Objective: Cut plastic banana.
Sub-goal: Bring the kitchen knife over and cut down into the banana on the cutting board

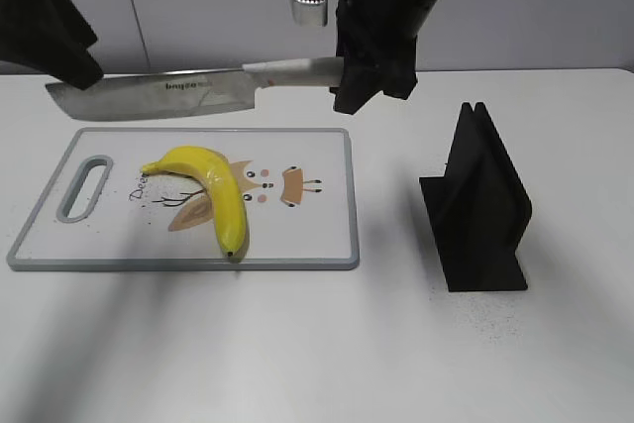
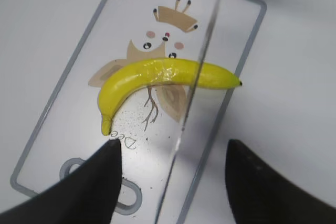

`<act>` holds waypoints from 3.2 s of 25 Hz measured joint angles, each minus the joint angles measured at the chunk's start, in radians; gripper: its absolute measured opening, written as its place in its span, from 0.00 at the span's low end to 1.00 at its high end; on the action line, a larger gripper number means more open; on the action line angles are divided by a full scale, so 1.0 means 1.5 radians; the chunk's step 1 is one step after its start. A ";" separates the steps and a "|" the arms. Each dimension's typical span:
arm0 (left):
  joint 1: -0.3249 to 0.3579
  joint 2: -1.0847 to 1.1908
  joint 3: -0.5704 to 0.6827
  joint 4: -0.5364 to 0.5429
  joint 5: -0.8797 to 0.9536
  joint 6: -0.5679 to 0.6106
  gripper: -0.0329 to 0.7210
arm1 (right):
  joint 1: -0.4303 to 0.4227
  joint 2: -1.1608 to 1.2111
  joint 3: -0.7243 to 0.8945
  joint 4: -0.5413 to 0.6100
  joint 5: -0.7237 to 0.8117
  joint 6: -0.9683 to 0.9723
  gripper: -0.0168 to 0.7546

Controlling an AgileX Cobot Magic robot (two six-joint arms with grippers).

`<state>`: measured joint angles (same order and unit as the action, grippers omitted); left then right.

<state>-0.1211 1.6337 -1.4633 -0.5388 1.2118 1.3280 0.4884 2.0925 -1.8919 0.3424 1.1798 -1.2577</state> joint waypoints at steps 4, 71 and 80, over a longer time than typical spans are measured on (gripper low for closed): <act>-0.040 0.039 -0.015 0.044 -0.006 0.003 0.82 | -0.035 0.001 -0.003 0.056 -0.003 -0.013 0.23; -0.062 0.343 -0.037 -0.008 -0.139 0.027 0.07 | -0.059 0.188 -0.014 0.038 -0.050 -0.018 0.24; -0.062 0.343 -0.037 -0.010 -0.138 0.027 0.07 | -0.059 0.189 -0.014 0.039 -0.051 -0.017 0.24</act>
<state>-0.2134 2.1480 -1.5186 -0.5531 1.0047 1.3692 0.4002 2.3762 -1.9134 0.4005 1.1030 -1.2838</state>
